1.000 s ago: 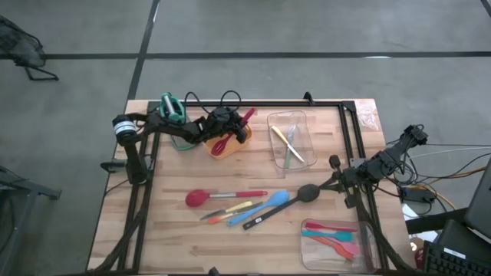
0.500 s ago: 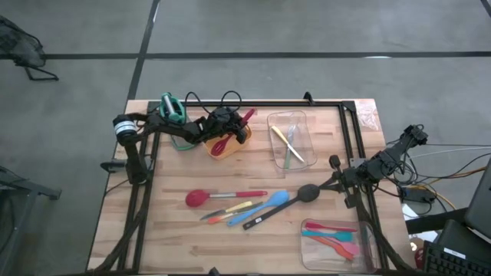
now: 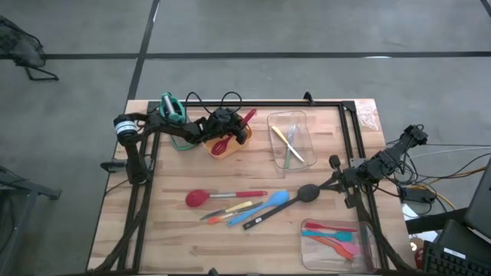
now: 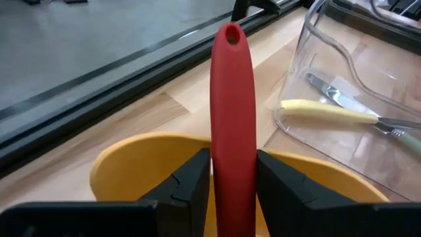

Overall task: Pick & Place Kitchen Items
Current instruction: Put the bottom red slotted spoon into the orange bin

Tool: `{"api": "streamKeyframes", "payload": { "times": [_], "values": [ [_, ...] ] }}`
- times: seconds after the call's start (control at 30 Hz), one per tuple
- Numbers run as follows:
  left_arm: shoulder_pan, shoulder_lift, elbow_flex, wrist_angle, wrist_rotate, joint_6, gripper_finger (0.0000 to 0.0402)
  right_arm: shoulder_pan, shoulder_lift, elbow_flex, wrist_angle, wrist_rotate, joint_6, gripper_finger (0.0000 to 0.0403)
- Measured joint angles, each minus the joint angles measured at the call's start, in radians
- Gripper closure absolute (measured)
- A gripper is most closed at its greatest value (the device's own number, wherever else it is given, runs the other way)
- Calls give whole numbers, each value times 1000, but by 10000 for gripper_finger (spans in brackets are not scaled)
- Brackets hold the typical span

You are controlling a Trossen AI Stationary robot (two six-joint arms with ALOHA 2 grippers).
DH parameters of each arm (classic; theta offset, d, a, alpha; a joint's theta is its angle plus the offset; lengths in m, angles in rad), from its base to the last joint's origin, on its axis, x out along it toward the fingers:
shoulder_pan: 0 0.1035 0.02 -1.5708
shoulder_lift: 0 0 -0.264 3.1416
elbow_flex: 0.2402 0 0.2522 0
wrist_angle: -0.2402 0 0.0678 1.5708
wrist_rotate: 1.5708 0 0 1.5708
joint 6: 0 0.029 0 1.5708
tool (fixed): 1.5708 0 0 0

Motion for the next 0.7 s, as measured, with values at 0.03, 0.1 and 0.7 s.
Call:
{"api": "streamKeyframes", "payload": {
  "times": [0.03,0.1,0.7],
  "values": [
    [0,0,0,-4,0,-6,283,0,0,0,0,0,0,394],
    [0,0,0,-9,0,-5,282,0,0,0,0,0,0,394],
    [-12,-173,0,-200,111,52,282,0,0,0,0,0,0,394]
  ]
}}
